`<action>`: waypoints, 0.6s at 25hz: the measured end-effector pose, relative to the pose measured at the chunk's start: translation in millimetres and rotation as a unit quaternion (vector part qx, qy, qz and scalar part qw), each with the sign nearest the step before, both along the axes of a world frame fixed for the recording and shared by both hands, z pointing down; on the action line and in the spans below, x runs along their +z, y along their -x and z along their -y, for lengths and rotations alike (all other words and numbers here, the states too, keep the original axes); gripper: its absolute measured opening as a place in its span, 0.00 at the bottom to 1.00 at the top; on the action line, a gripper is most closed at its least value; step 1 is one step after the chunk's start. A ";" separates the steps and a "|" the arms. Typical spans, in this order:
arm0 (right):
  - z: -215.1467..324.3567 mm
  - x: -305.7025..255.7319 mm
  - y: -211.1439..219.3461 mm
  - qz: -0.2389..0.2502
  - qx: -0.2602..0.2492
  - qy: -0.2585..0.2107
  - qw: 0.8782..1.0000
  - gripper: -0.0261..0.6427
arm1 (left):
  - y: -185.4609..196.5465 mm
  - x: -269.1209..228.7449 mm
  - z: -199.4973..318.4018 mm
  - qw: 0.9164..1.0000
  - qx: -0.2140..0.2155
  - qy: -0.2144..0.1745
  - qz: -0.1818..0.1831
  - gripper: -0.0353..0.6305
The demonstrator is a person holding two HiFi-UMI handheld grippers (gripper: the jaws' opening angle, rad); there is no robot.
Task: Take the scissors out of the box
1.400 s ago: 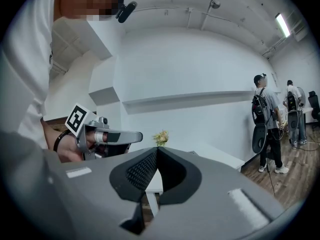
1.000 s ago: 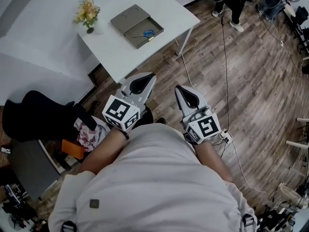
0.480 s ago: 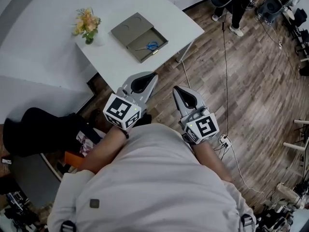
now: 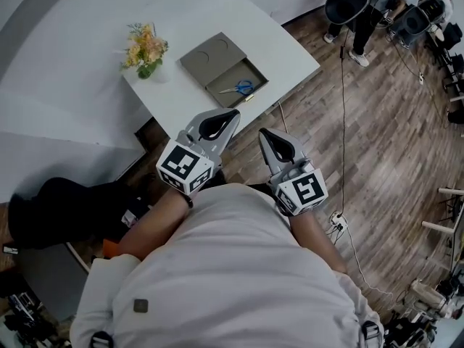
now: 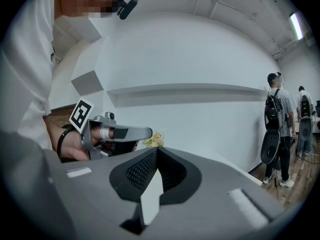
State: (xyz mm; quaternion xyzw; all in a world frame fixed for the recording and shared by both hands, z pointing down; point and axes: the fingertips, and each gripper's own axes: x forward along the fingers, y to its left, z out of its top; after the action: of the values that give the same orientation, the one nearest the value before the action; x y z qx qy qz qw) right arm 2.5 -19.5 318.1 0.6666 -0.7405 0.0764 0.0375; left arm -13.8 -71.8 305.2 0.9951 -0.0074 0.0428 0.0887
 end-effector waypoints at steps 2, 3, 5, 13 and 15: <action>10.5 -0.7 2.8 -0.002 -0.005 0.001 1.000 0.06 | 2.4 0.1 10.2 1.000 -0.004 0.002 0.001 0.06; 15.5 -1.0 4.1 -0.004 -0.008 0.002 1.000 0.06 | 3.6 0.4 14.4 1.000 -0.006 0.003 0.001 0.06; 25.0 -1.4 4.8 -0.007 -0.016 0.003 1.000 0.06 | 5.0 1.8 21.3 1.000 -0.010 0.005 0.003 0.06; 65.7 8.8 -13.4 0.002 -0.051 0.009 0.999 0.06 | -4.3 12.3 60.0 0.999 -0.048 0.012 0.014 0.06; 78.0 8.8 -22.9 0.005 -0.065 0.009 0.998 0.06 | -10.2 13.7 70.1 0.998 -0.063 0.013 0.019 0.06</action>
State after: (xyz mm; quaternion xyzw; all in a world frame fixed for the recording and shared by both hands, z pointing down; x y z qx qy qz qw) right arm 25.4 -97.5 326.9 0.6162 -0.7818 0.0837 0.0448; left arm -3.5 -141.9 319.0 0.9904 -0.0709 0.0566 0.1039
